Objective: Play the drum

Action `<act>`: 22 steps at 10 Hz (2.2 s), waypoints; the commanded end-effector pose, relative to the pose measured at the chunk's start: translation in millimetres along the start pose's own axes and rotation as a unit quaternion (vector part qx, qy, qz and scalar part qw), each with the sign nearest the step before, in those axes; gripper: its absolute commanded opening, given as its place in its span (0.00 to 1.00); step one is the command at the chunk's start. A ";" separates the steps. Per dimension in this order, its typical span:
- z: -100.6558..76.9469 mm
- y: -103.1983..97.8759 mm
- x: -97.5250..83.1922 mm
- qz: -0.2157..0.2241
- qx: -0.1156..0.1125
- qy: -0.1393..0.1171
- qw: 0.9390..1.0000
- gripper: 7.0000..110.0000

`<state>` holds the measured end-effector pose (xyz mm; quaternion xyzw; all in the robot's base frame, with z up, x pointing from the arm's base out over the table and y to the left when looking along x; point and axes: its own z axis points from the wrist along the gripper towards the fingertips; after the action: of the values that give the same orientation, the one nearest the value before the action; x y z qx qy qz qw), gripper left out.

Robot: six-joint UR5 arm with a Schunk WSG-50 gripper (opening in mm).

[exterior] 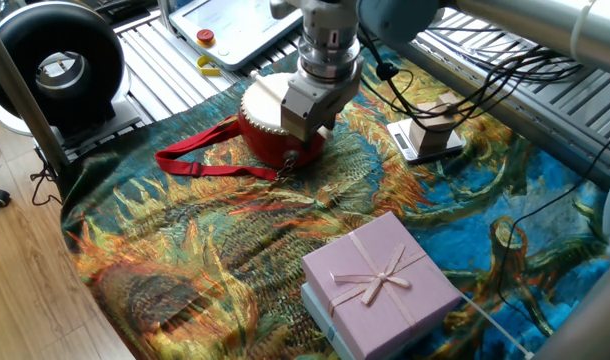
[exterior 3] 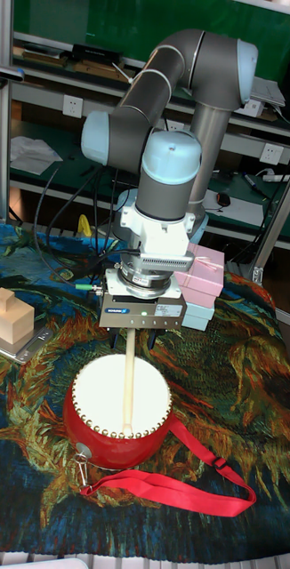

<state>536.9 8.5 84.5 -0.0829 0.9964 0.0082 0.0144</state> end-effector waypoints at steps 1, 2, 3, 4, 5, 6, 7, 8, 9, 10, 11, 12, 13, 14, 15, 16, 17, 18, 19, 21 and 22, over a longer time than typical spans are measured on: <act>-0.9 3.9 -0.5 0.021 -0.010 -0.004 1.000 0.36; -1.5 4.2 1.3 0.037 -0.010 0.000 0.999 0.36; -2.8 0.4 4.2 0.054 0.000 0.007 0.999 0.36; -4.3 -0.6 3.1 0.060 0.002 0.003 0.998 0.36; -5.8 1.5 1.7 0.064 -0.003 -0.001 0.998 0.36; -6.5 2.1 1.3 0.067 -0.005 -0.002 0.998 0.36; -6.8 1.6 0.9 0.069 -0.005 -0.003 0.998 0.00; -7.1 1.9 0.1 0.070 -0.006 -0.004 0.998 0.00; -7.0 2.1 -1.2 0.069 -0.007 -0.007 0.998 0.00; -6.9 2.5 -1.3 0.070 -0.007 -0.007 0.998 0.00; -6.8 2.2 -0.8 0.071 -0.007 -0.006 0.997 0.00; -6.8 2.2 -0.4 0.072 -0.007 -0.005 0.997 0.00; -6.8 2.2 0.0 0.073 -0.007 -0.004 0.997 0.00; -6.6 1.2 0.3 0.072 -0.005 -0.004 0.997 0.00; -6.4 1.0 -0.1 0.072 -0.005 -0.005 0.997 0.00; -6.4 -0.4 -0.6 0.073 -0.003 -0.006 0.997 0.00; -8.3 -3.7 -0.1 0.076 0.004 -0.006 0.997 0.00; -12.4 -7.6 0.9 0.077 0.012 -0.007 0.997 0.00; -19.0 -10.1 2.4 0.079 0.016 -0.006 0.997 0.00; -38.4 -13.3 7.3 0.080 0.021 -0.002 0.997 0.00; -46.8 -11.8 9.4 0.080 0.014 -0.003 0.997 0.00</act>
<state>532.6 -4.3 110.8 -0.0077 0.9998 -0.0099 0.0176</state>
